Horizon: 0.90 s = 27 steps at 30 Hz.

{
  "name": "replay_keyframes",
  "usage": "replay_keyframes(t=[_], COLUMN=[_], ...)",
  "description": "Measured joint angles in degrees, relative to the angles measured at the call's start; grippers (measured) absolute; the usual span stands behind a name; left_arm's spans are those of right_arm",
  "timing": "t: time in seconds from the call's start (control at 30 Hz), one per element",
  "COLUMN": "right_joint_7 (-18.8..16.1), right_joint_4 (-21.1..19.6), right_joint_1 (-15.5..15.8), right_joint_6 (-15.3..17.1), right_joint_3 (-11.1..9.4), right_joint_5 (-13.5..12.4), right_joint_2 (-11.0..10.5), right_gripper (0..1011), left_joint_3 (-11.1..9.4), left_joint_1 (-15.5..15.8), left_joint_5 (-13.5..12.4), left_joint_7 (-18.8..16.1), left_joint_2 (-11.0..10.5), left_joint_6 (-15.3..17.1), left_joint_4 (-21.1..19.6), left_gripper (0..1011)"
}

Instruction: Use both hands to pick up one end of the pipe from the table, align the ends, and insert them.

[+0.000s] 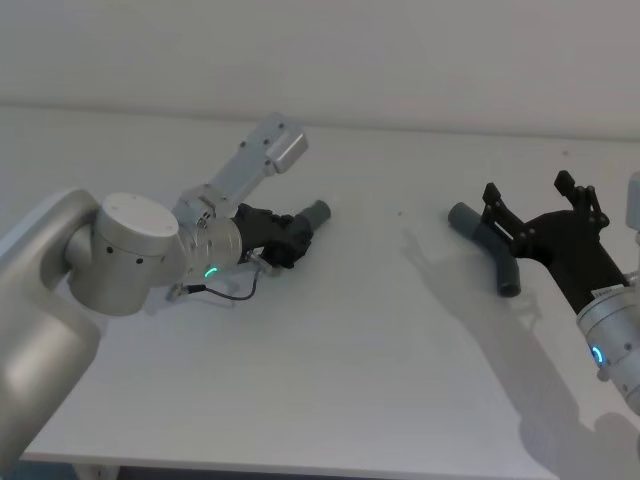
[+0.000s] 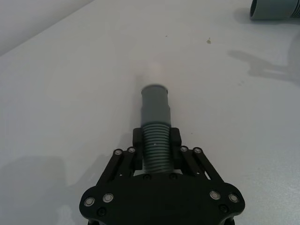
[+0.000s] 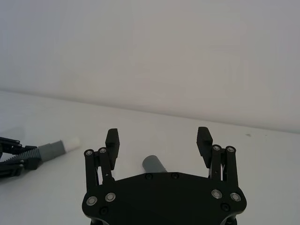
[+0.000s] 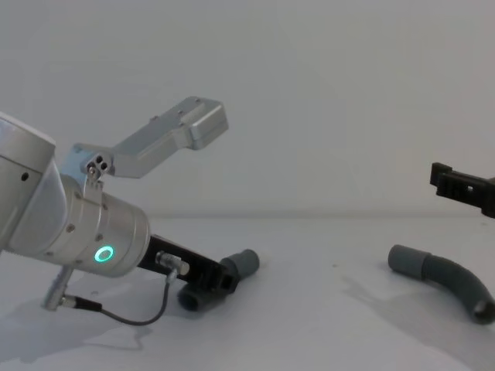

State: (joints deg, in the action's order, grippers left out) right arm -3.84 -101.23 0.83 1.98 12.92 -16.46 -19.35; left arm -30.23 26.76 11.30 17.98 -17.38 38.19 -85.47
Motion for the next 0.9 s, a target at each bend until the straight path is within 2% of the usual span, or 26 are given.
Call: replay_keyframes(t=[0.03, 0.1, 0.3, 0.5, 0.6, 0.63, 0.73, 0.9], right_joint_7=[-0.1, -0.3, -1.9, -4.1, -5.7, -5.7, -7.2, -9.2], right_joint_4=[0.0, 0.1, 0.3, 0.8, 1.5, 1.5, 2.7, 4.6], right_joint_1=[0.0, -0.1, -0.8, -2.0, -3.1, -3.1, -4.6, -6.7], right_joint_6=[0.1, 0.3, 2.8, 6.8, 9.9, 9.9, 12.7, 15.4], right_joint_3=[0.0, -0.1, -0.3, -0.7, -0.8, -0.8, -0.8, -0.6], right_joint_5=[0.0, 0.0, -0.4, -1.3, -2.2, -2.2, -2.9, -3.8], right_joint_2=[-0.1, -0.3, -1.5, -3.1, -3.9, -3.9, -4.7, -5.4], right_gripper=[1004, 1004, 1004, 1004, 1004, 1004, 1004, 1004], left_joint_3=[0.0, 0.0, 0.0, 0.0, 0.0, 0.0, 0.0, 0.0], left_joint_1=[0.0, 0.0, 0.0, 0.0, 0.0, 0.0, 0.0, 0.0], left_joint_5=[0.0, 0.0, 0.0, 0.0, 0.0, 0.0, 0.0, 0.0], left_joint_7=[0.0, 0.0, 0.1, 0.1, 0.1, 0.1, 0.1, 0.1], left_joint_2=[0.0, 0.0, 0.0, 0.1, 0.1, 0.1, 0.1, 0.1], left_joint_6=[0.0, 0.0, 0.0, 0.1, 0.1, 0.1, 0.1, 0.1], left_joint_4=[0.0, 0.0, 0.0, 0.0, 0.0, 0.0, 0.0, 0.0], left_gripper=[321, 308, 308, 308, 308, 308, 308, 308])
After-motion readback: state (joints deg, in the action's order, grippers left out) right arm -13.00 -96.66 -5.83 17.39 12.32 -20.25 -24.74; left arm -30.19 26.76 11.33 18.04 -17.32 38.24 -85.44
